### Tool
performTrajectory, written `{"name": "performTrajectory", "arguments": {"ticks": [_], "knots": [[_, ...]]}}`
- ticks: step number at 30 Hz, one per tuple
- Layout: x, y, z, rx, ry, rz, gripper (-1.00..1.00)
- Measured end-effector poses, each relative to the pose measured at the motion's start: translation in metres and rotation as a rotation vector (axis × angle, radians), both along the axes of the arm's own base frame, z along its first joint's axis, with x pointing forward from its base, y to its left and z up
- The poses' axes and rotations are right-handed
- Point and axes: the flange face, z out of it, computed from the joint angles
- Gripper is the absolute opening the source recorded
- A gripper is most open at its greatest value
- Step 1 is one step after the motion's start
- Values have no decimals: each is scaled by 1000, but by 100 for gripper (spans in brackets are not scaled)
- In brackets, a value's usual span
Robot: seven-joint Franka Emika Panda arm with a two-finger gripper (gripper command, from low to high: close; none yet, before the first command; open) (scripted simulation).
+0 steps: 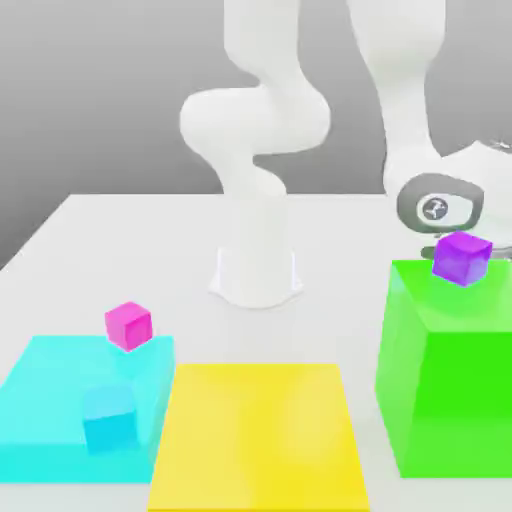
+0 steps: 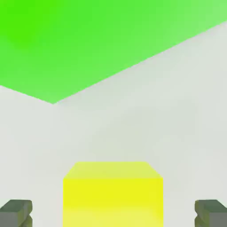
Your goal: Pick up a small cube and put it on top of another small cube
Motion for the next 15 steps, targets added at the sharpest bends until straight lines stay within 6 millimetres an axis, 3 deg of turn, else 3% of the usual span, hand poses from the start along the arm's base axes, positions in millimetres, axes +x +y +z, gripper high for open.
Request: {"name": "performTrajectory", "arguments": {"ticks": [7,8,15], "knots": [[-4,-1,-22,33,19,0,0],[-5,-1,-24,39,23,-1,-100],[-5,0,-24,41,23,-1,-100]]}}
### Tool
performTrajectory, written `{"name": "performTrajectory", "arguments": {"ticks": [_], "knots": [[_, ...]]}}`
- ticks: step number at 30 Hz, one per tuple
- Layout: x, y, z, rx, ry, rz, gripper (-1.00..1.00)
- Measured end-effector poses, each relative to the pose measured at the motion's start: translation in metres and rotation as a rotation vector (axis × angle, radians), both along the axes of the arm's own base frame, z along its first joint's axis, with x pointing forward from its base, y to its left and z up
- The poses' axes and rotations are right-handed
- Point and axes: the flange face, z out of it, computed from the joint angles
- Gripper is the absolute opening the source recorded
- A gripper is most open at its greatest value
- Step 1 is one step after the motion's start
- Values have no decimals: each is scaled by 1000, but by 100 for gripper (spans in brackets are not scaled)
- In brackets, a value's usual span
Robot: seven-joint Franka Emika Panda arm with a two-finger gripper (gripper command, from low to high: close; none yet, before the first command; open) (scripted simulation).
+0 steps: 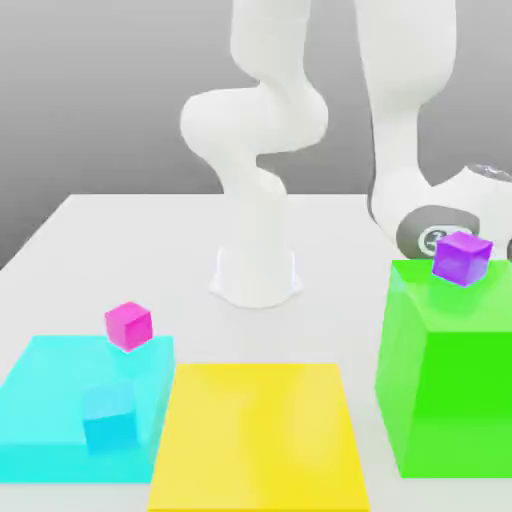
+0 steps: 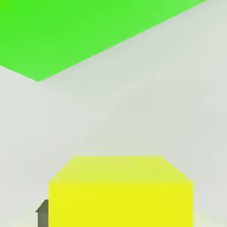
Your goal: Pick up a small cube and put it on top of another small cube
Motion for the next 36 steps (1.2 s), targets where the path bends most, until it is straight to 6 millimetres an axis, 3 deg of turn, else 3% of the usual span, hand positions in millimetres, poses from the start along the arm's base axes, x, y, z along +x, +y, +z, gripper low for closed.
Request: {"name": "performTrajectory", "arguments": {"ticks": [20,36], "knots": [[5,1,71,13,-2,18,-100],[6,68,186,85,-147,786,-100]]}}
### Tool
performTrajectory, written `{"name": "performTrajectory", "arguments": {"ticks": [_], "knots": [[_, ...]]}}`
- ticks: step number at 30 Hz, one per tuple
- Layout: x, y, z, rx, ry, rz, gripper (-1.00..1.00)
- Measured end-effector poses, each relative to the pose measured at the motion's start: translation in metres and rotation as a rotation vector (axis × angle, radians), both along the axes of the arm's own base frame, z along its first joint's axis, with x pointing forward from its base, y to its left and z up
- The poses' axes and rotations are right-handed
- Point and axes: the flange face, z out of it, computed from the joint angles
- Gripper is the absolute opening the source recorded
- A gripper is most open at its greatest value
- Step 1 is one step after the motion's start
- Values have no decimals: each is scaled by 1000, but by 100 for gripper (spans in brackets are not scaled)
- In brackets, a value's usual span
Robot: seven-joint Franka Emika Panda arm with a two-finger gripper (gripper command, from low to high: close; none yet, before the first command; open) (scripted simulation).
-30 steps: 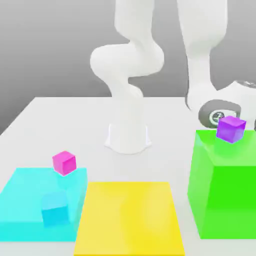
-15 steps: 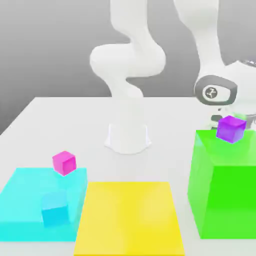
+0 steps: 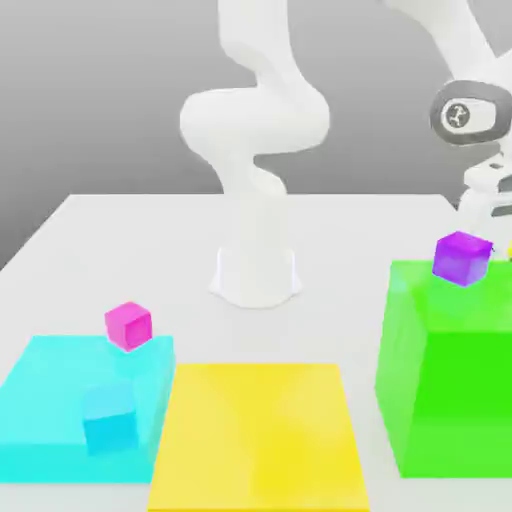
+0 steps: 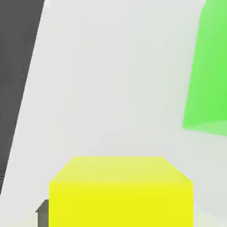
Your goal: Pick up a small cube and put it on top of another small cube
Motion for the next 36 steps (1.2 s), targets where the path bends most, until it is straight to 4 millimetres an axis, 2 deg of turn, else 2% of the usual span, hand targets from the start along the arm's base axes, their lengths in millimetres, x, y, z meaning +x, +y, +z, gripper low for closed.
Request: {"name": "performTrajectory", "arguments": {"ticks": [3,6,9,11,13,15,17,20,24,29,33,35,36], "knots": [[-1,8,25,5,-41,140,-100],[27,-8,50,0,-81,201,-100],[60,-36,75,-10,-119,239,-100],[90,-69,89,-23,-135,214,-100],[120,-112,99,-37,-142,158,-100],[143,-159,98,-50,-129,46,-100],[160,-208,93,-62,-109,-85,-100],[172,-281,83,-74,-73,-287,-100],[168,-374,67,-80,-19,-555,-100],[133,-476,44,-69,55,-881,-100],[88,-541,24,-45,118,-1134,-100],[62,-566,14,-27,150,-1258,-100],[52,-572,9,-29,163,-1309,-100]]}}
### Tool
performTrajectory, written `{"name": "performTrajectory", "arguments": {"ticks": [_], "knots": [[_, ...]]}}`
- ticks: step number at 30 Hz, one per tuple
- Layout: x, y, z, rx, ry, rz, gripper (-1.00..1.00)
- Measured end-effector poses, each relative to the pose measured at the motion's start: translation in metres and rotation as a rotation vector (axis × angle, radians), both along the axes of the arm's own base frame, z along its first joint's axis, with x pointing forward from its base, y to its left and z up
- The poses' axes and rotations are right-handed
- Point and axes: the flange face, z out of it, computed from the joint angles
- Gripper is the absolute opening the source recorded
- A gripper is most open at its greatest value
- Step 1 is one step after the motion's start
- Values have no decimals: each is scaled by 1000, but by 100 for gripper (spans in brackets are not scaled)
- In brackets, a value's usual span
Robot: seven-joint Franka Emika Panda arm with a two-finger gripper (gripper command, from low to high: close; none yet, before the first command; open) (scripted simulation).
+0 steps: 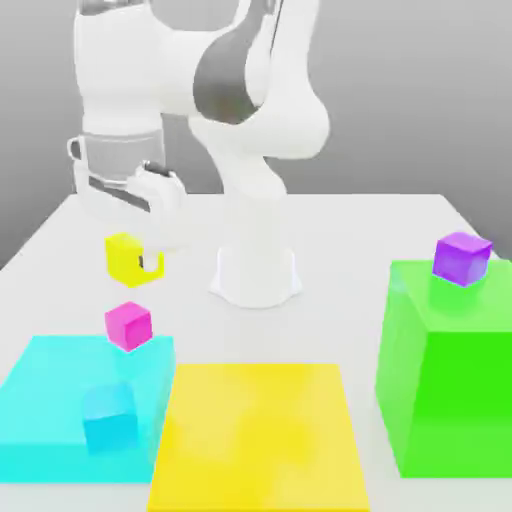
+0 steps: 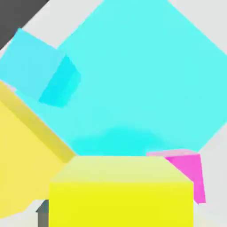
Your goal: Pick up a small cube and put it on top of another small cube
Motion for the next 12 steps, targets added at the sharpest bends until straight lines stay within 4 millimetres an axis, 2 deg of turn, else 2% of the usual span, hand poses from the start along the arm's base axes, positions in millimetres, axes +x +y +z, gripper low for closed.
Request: {"name": "performTrajectory", "arguments": {"ticks": [8,9,12], "knots": [[-9,-6,-64,-3,14,-51,-100],[-9,-5,-70,-3,15,-52,100],[-9,-5,-70,-3,15,-52,100]]}}
